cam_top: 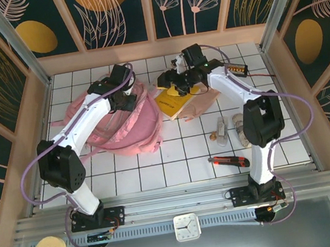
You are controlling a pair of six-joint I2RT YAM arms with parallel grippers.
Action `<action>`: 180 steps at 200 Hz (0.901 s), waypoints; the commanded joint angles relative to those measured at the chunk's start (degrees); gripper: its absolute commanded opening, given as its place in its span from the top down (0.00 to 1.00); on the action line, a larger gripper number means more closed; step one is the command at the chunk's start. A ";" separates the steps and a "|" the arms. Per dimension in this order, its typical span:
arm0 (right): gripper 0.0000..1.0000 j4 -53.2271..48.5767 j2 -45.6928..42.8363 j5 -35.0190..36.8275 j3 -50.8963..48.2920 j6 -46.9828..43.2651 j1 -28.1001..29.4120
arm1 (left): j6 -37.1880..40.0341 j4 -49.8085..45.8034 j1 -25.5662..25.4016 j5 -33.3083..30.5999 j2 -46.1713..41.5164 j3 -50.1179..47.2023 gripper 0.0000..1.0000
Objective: Pack books, pencil case, and school supplies into a backpack
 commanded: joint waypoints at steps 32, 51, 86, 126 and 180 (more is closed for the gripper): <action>0.31 0.45 11.54 -4.30 15.43 1.77 3.74 | -0.30 0.02 -0.29 1.66 -2.47 0.68 1.00; 0.32 -3.54 15.22 -4.30 20.28 1.94 5.09 | -0.35 0.01 -0.29 1.56 -2.63 0.93 1.00; 0.33 -6.15 17.51 -3.47 21.99 2.57 6.32 | -0.84 0.01 -0.29 0.75 -2.57 1.24 1.00; 0.33 -10.71 15.66 -0.46 19.66 1.68 8.16 | -2.01 0.01 -0.29 -1.60 -2.11 2.51 1.00; 0.50 2.55 9.71 0.67 8.22 10.12 8.54 | -2.63 0.13 -0.29 0.56 -2.41 3.60 1.00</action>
